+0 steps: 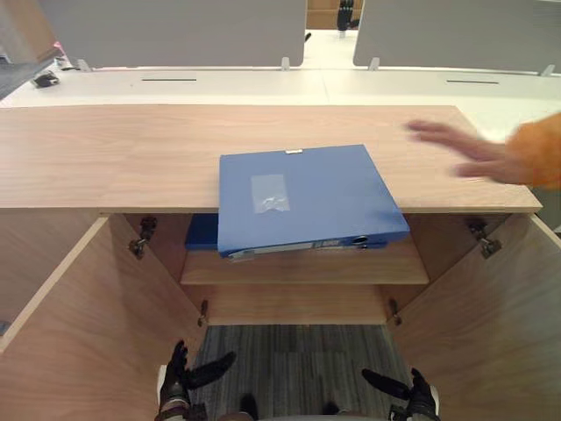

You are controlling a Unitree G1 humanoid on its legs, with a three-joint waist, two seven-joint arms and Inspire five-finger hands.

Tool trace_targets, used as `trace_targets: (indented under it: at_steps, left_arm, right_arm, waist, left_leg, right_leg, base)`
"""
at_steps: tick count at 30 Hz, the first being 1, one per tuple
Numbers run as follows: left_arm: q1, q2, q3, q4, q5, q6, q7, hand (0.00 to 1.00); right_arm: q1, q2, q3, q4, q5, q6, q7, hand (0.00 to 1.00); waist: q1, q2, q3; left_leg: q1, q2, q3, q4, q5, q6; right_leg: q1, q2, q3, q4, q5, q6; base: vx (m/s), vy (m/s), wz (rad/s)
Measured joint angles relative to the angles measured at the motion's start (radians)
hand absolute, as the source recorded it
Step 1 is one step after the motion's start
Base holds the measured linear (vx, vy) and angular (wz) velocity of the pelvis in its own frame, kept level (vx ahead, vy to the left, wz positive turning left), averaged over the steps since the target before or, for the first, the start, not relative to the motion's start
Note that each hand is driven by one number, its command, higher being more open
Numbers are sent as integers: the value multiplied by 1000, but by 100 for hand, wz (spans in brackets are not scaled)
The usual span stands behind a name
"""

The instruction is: Walk over to the cabinet, pick up the folder, carry it to the office cabinet, place the folder inside the office cabinet, then close the office cabinet door

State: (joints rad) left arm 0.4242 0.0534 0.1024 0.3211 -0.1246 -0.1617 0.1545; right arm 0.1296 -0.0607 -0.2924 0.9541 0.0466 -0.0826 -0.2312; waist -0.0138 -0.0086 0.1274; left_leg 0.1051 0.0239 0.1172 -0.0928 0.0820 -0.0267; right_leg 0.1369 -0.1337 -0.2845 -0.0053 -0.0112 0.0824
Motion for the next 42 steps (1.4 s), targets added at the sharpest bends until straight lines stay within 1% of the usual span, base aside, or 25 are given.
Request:
trace_targets:
  at_steps: [1,3,4,7,10,12,13,16,18,20,21,24,26,28,31,32,34,37,39,42]
  left_arm:
    - [16,-1,-4,-44,9,-1,0,100]
    - [59,0,-18,-207,45,-7,0,100]
    - [70,0,-20,-255,55,-8,1,100]
    - [118,23,-28,-533,196,-64,40,100]
    - [117,65,-48,-672,263,-107,71,100]
    - [116,100,-62,-765,342,-140,91,100]
    - [112,125,-68,-801,400,-153,97,100]
    - [99,187,-89,-831,519,-179,106,100]
    - [89,212,-99,-830,561,-179,106,100]
    - [70,259,-123,-829,597,-179,104,100]
    - [47,299,-142,-827,617,-179,99,100]
    - [-9,359,-174,-815,647,-181,84,100]
    - [-75,402,-204,-768,691,-184,79,100]
    - [-117,408,-218,-722,754,-175,79,100]
    - [-158,400,-229,-662,834,-136,81,100]
    - [-167,389,-229,-639,853,-115,82,0]
    - [-177,379,-229,-604,876,-77,82,0]
    - [-213,371,-222,-596,913,-60,101,0]
    - [-227,361,-207,-596,919,-57,100,0]
    - [-248,361,-186,-611,951,-70,108,0]
  right_arm:
    - [0,-1,0,0,0,0,-1,100]
    - [1,-5,1,1,0,0,-3,100]
    - [3,-6,2,2,-1,0,-3,100]
    - [18,-11,25,14,-7,0,-4,100]
    - [34,-19,31,24,-12,-3,-4,100]
    - [39,-34,49,51,-21,-5,-4,100]
    - [41,-40,60,65,-32,-5,-3,100]
    - [43,-42,65,80,-50,-6,7,100]
    - [41,-43,67,79,-50,-7,13,100]
    - [42,-48,87,79,-51,-9,15,100]
    - [42,-55,105,79,-54,-10,22,100]
    - [44,-55,107,79,-69,-10,32,100]
    - [49,-57,111,79,-72,-9,33,100]
    - [49,-58,116,76,-72,-10,34,100]
    - [49,-58,133,73,-71,-9,36,100]
    - [49,-58,133,72,-71,-9,38,100]
    - [51,-57,133,65,-70,-8,40,100]
    - [59,-55,132,50,-70,-5,50,100]
    - [57,-54,132,40,-70,-4,56,100]
    - [57,-53,130,30,-69,-3,59,100]
  waist:
    - [1,4,-2]
    - [0,21,-5]
    - [0,23,-6]
    - [7,26,-6]
    - [14,33,-16]
    - [13,40,-22]
    - [11,43,-23]
    - [9,48,-30]
    - [6,48,-35]
    - [1,47,-39]
    - [-1,48,-41]
    - [-2,46,-46]
    - [-7,46,-49]
    - [-14,46,-49]
    - [-19,44,-49]
    - [-24,42,-49]
    - [-26,41,-48]
    - [-25,35,-48]
    - [-26,32,-48]
    - [-26,31,-51]
  left_leg:
    - [2,-1,-2,0,0,0]
    - [15,-7,-13,0,-1,1]
    - [19,-7,-17,0,-1,2]
    - [40,-8,-26,0,-5,4]
    - [43,-4,-25,0,-10,2]
    - [47,-3,-23,0,-14,0]
    - [52,-2,-22,1,-14,-1]
    - [63,2,-14,5,-15,-2]
    - [64,7,-9,5,-17,-4]
    - [67,15,-5,5,-19,-8]
    - [69,20,0,4,-22,-11]
    - [68,28,8,0,-26,-17]
    - [73,32,10,0,-25,-15]
    - [72,34,11,0,-25,-16]
    - [71,36,19,0,-27,-18]
    - [70,36,21,0,-28,-19]
    - [70,36,29,2,-31,-20]
    - [70,35,30,5,-33,-21]
    - [70,35,33,5,-35,-21]
    - [71,35,40,5,-39,-22]
  right_leg:
    - [3,-2,-2,0,-1,2]
    - [22,-7,-10,0,-4,5]
    - [27,-8,-14,0,-6,7]
    - [55,-8,-21,0,-15,8]
    - [59,-7,-19,0,-19,9]
    - [63,-6,-18,2,-17,7]
    - [68,-5,-16,3,-10,12]
    - [77,4,-3,2,-13,8]
    - [76,10,2,2,-14,5]
    - [76,18,6,2,-17,-1]
    - [74,22,11,2,-19,-3]
    - [67,29,19,3,-22,-9]
    - [66,34,21,2,-23,-13]
    - [64,37,23,2,-23,-15]
    - [57,40,32,1,-23,-17]
    - [55,39,35,0,-23,-16]
    - [50,39,43,-2,-23,-16]
    - [50,39,44,-3,-22,-16]
    - [49,39,48,-5,-22,-16]
    - [48,40,58,-15,-16,-16]
  base:
    - [-42,20,9]
    - [-21,21,13]
    - [-7,7,18]
    - [-4,-5,9]
    - [0,0,0]
    - [46,-11,-3]
    - [60,-13,-4]
    - [36,-15,-10]
    - [14,-24,-8]
    - [-5,-35,-8]
    - [-19,-36,-9]
    - [-21,-25,-10]
    - [16,-24,-5]
    - [-1,-6,-3]
    - [3,-4,-10]
    - [10,5,-9]
    - [16,10,-10]
    - [7,3,-2]
    - [3,6,-5]
    - [2,6,-9]
